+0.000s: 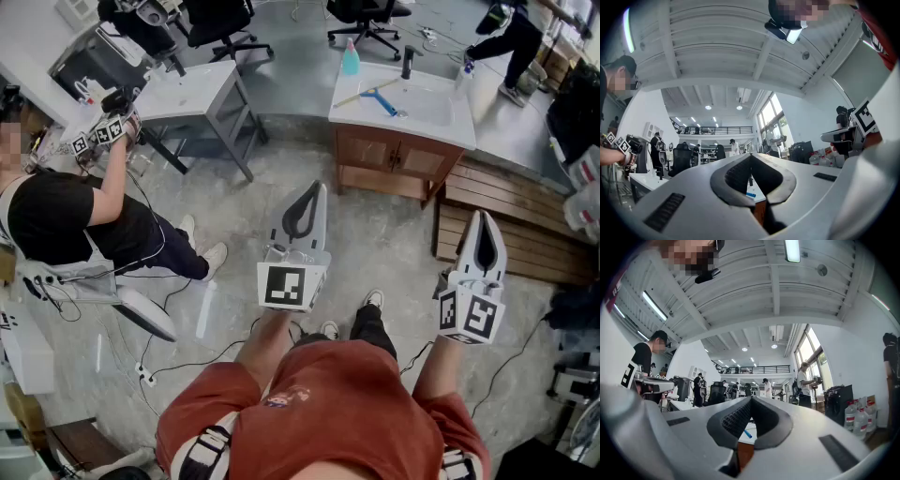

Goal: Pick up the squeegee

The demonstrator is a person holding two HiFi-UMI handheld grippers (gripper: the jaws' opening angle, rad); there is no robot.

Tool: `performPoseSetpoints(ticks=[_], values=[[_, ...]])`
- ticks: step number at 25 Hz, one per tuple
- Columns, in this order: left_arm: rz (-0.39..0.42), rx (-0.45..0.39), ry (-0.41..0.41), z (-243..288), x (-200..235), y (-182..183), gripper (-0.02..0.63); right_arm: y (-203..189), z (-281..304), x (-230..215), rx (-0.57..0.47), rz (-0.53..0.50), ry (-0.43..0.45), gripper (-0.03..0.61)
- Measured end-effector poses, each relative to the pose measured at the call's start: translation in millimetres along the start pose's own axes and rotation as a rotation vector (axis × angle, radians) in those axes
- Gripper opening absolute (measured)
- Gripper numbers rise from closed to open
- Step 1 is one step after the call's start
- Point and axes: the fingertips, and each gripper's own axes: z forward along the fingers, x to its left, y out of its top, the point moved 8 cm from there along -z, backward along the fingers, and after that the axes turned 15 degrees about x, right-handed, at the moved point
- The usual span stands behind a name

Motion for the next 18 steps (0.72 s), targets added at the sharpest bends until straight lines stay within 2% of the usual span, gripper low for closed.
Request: performPoseSetpoints(ticks=[6, 13, 18], values=[[0.01, 0.008, -0.007, 20.9, -16.0, 2.1, 0.018, -4.0, 12.4, -20.0, 0.007, 0.018, 0.013, 0.008], [0.011, 0.014, -0.013, 51.2, -17.8, 2.9, 0.018, -7.7, 38.3, -36.3, 0.012, 0.057, 0.0, 0.008], [-0.001, 0.034, -0.022, 78.7, -19.2, -0.8, 0.018, -8.2, 65.7, -46.2, 0.007, 0.051, 0.022, 0.006]])
